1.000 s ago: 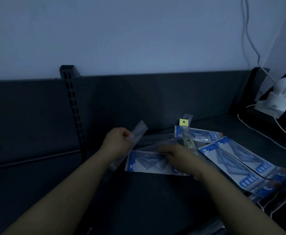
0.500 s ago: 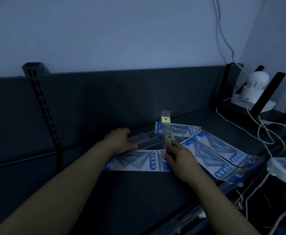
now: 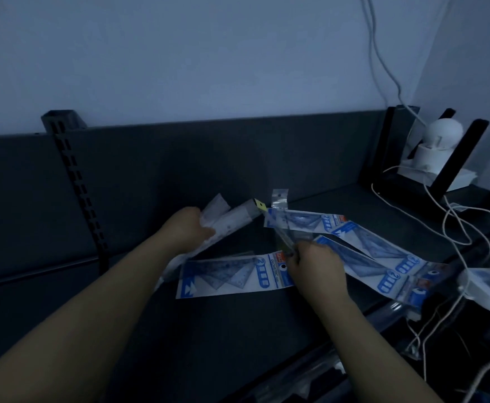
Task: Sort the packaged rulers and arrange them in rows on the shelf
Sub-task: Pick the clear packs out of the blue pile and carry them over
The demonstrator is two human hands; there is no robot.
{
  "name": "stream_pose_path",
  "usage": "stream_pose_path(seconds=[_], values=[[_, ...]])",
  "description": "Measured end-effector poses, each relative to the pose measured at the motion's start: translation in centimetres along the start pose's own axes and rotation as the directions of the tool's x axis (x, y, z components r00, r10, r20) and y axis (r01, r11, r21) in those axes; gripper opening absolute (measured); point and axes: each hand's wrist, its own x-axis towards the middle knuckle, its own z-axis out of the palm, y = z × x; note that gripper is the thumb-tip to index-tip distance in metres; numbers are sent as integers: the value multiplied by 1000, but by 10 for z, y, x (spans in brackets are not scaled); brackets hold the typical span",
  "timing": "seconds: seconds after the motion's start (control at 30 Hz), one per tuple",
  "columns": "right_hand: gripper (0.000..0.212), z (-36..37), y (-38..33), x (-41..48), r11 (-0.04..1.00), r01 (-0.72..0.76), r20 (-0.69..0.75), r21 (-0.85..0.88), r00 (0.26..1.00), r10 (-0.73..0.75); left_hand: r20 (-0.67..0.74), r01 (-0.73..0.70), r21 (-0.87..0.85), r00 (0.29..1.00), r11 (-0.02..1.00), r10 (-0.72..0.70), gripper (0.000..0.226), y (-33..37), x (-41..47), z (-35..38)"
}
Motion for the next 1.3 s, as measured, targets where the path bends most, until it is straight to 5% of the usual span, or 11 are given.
stream_pose_path(seconds=[0.17, 0.3, 0.6, 0.8, 0.93, 1.1, 1.3], values=[[26, -11, -1, 8, 997, -33, 94, -66, 995, 39, 94, 51, -39, 994, 998, -47, 37, 2, -9, -3], [23, -21, 2, 17, 996, -68, 249, 58, 967, 51, 206, 43, 136, 976, 990, -70, 37, -2, -20, 9], [15, -35, -5, 25, 974, -190, 480, 124, 870, 109, 167, 15, 224, 985, 975, -54, 39, -5, -34, 2], [23, -39, -9, 32, 975, -203, 347, 89, 924, 161, 125, 82, -41, 989, 996, -77, 26, -9, -37, -2], [27, -42, -15, 26, 931, -209, 184, 299, 970, 159, 74, 110, -330, 993, 938, -90, 28, -10, -41, 3], [17, -38, -31, 13, 790, -261, 357, 554, 932, 58, 73, 137, -562, 991, 816, -116, 27, 0, -50, 17], [14, -22, -55, -4, 682, -356, 465, 639, 885, 26, 145, 181, -663, 983, 726, -113, 14, 9, -67, 26]])
